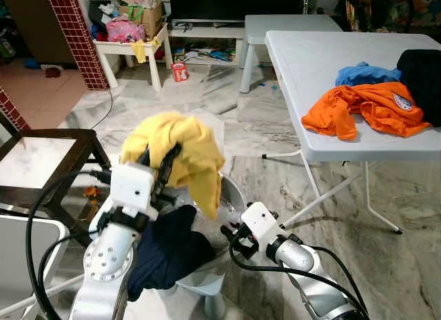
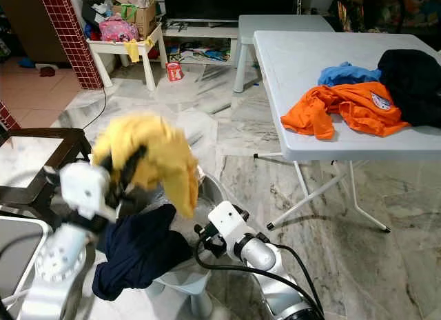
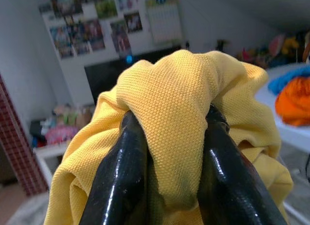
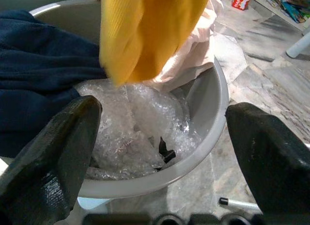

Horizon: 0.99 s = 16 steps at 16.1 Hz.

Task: Hang hanger

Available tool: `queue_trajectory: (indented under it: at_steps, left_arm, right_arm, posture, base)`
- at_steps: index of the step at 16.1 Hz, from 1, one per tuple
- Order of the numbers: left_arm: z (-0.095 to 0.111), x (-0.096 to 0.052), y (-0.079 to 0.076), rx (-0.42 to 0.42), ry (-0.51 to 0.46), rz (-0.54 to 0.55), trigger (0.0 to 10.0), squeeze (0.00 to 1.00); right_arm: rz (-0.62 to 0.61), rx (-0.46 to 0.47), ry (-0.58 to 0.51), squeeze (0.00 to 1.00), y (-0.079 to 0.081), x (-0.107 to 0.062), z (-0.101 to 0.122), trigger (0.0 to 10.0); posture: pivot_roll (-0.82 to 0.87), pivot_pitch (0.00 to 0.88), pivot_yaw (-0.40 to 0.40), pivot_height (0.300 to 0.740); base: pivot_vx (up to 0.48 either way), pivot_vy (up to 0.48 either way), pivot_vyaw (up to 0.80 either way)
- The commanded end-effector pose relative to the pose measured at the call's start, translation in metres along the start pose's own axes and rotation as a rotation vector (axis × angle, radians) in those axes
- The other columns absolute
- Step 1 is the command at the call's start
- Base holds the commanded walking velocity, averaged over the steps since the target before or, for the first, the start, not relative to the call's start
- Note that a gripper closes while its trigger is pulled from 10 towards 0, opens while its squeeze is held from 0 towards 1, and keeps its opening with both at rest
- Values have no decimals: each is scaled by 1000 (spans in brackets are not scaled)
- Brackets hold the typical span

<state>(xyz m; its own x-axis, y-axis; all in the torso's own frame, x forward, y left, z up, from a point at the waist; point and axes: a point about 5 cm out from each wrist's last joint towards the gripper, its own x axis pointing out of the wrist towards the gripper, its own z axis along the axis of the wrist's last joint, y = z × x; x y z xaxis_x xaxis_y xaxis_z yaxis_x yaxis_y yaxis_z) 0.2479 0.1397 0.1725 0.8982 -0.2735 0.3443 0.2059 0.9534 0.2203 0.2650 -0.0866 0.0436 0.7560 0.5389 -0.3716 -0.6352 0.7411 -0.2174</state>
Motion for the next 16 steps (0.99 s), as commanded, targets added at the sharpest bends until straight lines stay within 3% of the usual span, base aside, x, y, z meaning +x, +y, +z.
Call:
queue_trajectory:
  at_steps: [1,3,6,8,10,11,12,14,15,16]
  left_arm:
    - [17,8,1,9,-64,2,0,0]
    - [31,18,-2,-18,-110,-13,0,0]
    - [27,20,-5,-74,-81,-13,0,0]
    - [18,30,-4,-219,-2,-16,0,0]
    - [9,42,-5,-420,79,-16,0,0]
    - [1,45,-1,-542,126,44,0,0]
    - [-6,44,2,-671,162,108,0,0]
    - [-22,34,-8,-854,296,94,0,0]
    - [-23,32,-11,-876,315,74,3333,0]
    - [-23,29,-15,-913,339,29,5569,0]
  right_arm:
    - [0,-15,-15,0,0,3,4,10000]
    - [-7,-16,-19,0,0,4,4,10000]
    - [-20,-16,-20,0,-2,5,4,10000]
    - [-37,-14,-22,0,-4,5,3,10000]
    - [-60,-17,-26,0,-6,5,3,10000]
    - [-91,-12,-32,0,-9,5,4,10000]
    - [-120,-7,-41,0,-13,5,5,10000]
    - [-158,23,-59,0,-19,2,7,10000]
    - [-160,22,-61,0,-20,2,7,10000]
    - [-163,20,-66,0,-20,2,8,10000]
  posture:
    - [-67,0,41,740]
    - [-67,0,45,740]
    - [-69,0,52,740]
    - [-70,0,55,740]
    - [-70,0,58,740]
    - [-73,0,59,740]
    - [-74,0,60,740]
    - [-74,0,59,740]
    - [-72,0,58,740]
    - [-70,0,57,740]
  base:
    - [0,0,0]
    - [0,0,0]
    - [0,0,0]
    - [0,0,0]
    - [0,0,0]
    - [0,0,0]
    - [0,0,0]
    - [0,0,0]
    - [0,0,0]
    - [0,0,0]
